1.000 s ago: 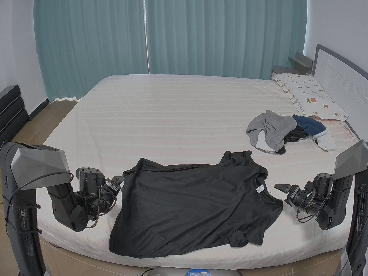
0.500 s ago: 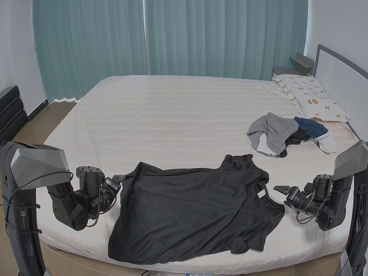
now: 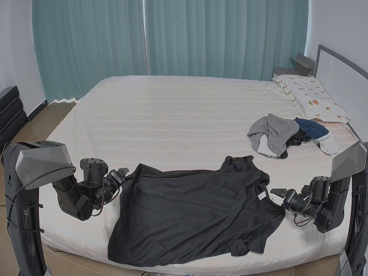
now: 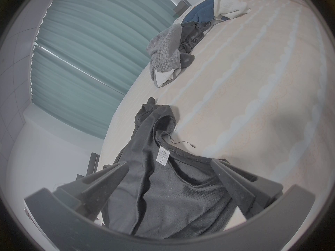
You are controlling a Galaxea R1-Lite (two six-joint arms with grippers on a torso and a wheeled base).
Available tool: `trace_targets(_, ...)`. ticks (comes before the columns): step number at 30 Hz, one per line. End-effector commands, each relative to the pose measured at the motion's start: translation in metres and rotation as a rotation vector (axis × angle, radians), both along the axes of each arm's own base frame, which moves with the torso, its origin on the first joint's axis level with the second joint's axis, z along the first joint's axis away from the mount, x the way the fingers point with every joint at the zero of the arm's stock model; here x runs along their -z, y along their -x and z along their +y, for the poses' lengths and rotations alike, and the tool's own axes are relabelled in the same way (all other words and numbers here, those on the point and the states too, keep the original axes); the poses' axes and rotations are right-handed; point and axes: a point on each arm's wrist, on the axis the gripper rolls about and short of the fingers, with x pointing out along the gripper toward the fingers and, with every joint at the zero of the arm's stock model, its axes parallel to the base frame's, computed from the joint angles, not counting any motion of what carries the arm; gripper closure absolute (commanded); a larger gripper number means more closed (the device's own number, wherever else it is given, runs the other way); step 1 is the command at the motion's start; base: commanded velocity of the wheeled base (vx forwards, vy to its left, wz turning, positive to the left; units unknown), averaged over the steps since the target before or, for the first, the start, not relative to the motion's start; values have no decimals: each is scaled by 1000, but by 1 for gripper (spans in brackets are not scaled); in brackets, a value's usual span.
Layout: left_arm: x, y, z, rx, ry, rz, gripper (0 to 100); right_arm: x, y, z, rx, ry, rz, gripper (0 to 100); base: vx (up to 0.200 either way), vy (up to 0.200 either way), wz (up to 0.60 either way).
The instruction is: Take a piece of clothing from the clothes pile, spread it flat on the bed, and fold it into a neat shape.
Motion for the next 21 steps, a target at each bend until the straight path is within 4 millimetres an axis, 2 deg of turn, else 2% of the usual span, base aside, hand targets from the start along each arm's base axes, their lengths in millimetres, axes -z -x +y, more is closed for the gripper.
trace_targets(1,3,-38,-5,25,-52,18,0,0,-1,1,-1,1,-13,0,0,0,0)
trace_targets(4,5,-57,-9,30,-62,31,0,3,-1,0,5,6,-6,0,0,0,0)
trace_targets(7,16,-69,-11,51,-103,55,0,6,-1,1,14,12,2,0,0,0,0)
trace_targets(13,47,-70,-3,92,-210,118,0,9,-1,5,3,14,11,0,0,0,0)
trace_targets(21,47,-75,-3,85,-199,81,0,9,-1,6,-1,13,13,0,0,0,0)
